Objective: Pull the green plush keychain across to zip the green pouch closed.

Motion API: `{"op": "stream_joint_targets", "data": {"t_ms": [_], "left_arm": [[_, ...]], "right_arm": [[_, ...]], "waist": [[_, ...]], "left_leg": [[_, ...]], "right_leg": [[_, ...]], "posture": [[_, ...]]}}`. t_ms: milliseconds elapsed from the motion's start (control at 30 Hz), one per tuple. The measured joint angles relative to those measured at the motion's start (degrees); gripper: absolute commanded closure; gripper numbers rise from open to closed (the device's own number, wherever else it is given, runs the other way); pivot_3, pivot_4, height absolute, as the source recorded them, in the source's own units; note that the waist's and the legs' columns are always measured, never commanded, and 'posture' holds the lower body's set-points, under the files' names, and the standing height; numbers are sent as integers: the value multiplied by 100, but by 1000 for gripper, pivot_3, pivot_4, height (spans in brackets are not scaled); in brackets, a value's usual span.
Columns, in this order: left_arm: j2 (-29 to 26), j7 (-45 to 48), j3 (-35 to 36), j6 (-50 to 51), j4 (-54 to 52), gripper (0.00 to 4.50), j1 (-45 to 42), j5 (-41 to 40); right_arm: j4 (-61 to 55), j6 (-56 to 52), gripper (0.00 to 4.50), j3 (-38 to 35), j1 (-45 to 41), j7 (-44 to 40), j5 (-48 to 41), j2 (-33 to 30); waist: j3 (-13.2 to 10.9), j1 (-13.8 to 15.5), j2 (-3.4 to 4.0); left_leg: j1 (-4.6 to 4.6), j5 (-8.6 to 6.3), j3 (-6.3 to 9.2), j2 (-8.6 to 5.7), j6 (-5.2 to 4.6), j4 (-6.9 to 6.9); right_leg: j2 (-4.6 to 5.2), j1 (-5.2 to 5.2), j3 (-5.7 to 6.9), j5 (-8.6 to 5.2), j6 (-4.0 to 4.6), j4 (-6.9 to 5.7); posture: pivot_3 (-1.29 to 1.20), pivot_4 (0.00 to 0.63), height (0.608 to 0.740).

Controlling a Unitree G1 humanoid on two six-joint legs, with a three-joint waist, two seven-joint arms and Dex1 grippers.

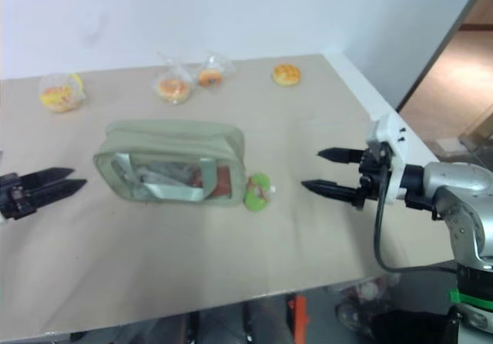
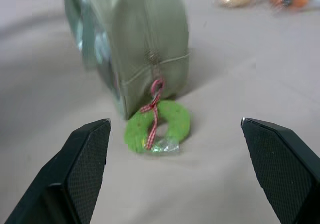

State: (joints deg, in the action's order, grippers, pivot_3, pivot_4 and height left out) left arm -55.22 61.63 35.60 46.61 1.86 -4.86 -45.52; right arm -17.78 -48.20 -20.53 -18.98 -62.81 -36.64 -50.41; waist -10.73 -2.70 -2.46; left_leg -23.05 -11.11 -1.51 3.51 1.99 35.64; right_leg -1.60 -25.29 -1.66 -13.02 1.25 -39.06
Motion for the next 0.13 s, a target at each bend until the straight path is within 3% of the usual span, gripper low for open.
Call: {"op": "stream_joint_targets", "data": {"t_ms": [133], "left_arm": [[0, -49, 218, 2, 174, 201, 33, -7]], "right_arm": [[-52, -75, 162, -48, 63, 295, -193, 76]], "waist": [[0, 0, 0]], "left_leg": [[0, 0, -5, -4, 0, 2]], "right_leg": [[2, 0, -4, -3, 5, 2]], "posture": [[0, 150, 740]]}}
